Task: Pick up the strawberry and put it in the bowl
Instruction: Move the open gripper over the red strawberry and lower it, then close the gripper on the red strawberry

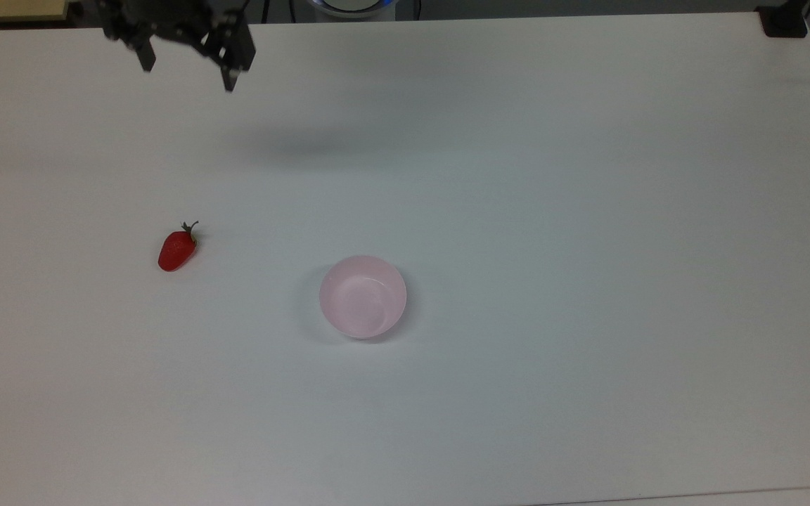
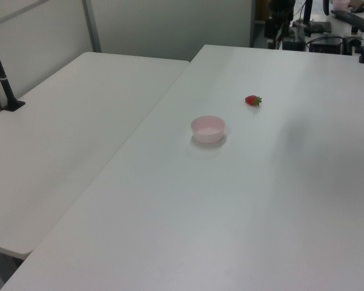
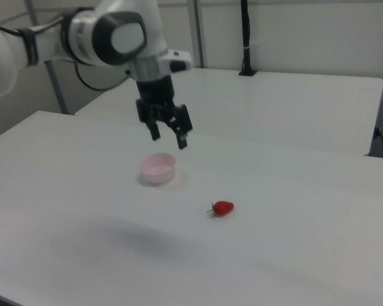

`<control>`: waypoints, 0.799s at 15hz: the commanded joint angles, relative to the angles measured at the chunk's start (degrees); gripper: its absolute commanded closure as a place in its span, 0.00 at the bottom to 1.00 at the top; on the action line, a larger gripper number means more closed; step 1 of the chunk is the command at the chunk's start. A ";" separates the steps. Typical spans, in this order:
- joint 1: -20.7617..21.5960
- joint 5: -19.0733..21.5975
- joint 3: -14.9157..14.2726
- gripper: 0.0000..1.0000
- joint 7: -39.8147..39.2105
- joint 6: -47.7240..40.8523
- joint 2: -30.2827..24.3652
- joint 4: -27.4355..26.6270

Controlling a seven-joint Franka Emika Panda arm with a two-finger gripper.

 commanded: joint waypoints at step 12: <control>-2.54 -2.64 -0.26 0.18 19.26 24.80 22.04 0.07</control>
